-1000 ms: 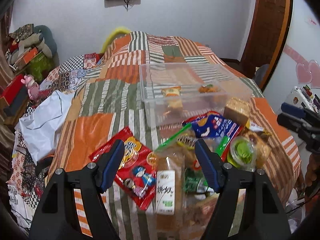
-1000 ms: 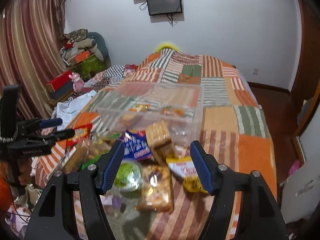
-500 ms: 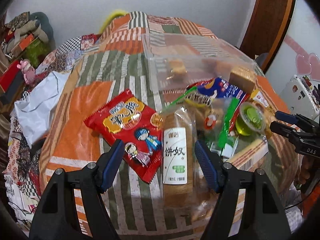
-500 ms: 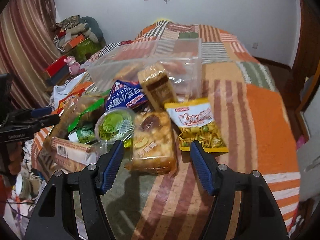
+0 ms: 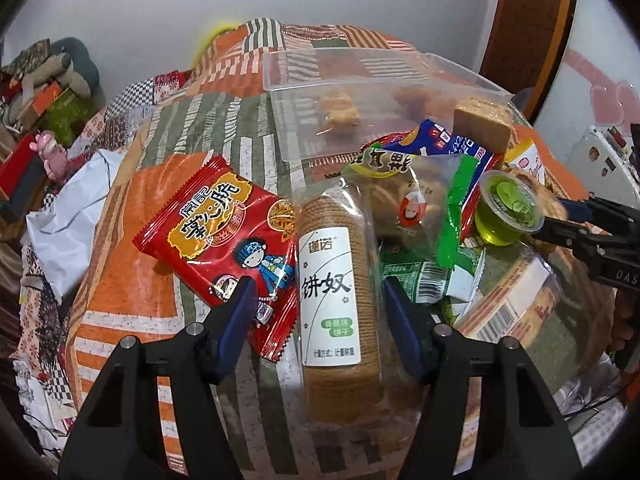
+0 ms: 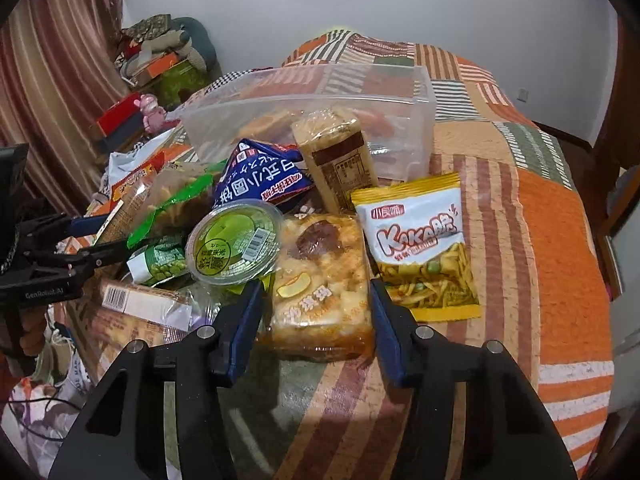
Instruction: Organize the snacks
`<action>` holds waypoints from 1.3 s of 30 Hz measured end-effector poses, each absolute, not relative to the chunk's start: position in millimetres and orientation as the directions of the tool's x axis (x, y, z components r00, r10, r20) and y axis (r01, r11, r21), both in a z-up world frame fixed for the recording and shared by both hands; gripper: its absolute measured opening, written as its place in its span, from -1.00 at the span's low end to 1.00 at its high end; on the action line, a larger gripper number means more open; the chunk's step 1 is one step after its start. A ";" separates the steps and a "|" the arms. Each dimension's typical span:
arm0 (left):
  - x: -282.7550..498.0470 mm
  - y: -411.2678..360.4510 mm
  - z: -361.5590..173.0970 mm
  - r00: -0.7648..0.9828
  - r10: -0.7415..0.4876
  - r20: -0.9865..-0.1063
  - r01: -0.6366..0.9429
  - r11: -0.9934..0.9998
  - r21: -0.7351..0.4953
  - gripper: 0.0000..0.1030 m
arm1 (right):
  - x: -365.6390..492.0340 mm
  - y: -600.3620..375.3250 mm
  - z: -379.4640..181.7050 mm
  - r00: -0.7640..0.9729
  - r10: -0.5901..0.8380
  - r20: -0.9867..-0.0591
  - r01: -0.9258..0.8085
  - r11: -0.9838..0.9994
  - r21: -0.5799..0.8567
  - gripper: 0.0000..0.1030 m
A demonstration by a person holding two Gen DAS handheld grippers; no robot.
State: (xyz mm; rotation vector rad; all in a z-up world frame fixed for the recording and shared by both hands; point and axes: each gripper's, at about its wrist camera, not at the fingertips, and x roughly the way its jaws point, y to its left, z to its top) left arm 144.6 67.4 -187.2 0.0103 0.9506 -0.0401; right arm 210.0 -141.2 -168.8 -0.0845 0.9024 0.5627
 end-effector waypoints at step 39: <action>128.9 73.5 -125.2 0.711 -0.074 -0.699 0.018 0.996 -0.087 -0.35 | 191.1 -161.9 -108.4 0.615 0.497 -0.612 -0.488 0.850 0.200 -0.17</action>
